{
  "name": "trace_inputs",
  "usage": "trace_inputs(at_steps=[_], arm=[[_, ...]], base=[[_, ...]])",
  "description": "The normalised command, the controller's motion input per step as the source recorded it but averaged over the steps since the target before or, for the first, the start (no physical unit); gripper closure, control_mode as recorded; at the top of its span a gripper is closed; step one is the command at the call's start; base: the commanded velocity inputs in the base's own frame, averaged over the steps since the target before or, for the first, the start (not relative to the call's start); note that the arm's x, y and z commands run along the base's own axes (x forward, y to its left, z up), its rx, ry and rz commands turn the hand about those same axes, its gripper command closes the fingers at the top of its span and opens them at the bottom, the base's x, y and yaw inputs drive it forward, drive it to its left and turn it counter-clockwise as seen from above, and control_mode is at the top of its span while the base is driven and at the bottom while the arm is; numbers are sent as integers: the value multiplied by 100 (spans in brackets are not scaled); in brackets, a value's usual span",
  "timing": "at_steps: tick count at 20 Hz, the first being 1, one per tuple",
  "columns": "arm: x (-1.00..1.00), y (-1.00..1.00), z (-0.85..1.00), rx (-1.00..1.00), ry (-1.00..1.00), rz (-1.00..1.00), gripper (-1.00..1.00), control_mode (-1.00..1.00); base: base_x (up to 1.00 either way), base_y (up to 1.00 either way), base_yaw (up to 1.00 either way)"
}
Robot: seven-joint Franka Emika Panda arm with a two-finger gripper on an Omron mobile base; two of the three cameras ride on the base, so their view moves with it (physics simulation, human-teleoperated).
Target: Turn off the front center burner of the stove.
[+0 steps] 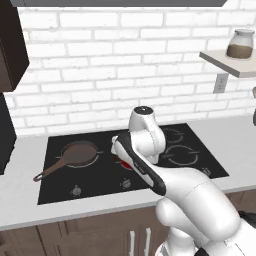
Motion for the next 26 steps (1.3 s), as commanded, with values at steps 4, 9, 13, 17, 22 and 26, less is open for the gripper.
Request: trace_inputs(at_steps=[4,9,13,17,22,26], arm=[[27,27,-39,3,0,-10,-100,-100],[27,31,-35,0,2,-9,-100,-100],[8,4,-54,0,5,-9,-100,-100],[0,-12,-42,8,9,-8,-100,-100],[0,-11,-22,2,7,-2,-100,-100],[7,0,-26,0,9,0,-100,-100]], base=[[0,0,0],[0,0,0],[0,0,0],[0,0,0],[0,0,0],[0,0,0]])
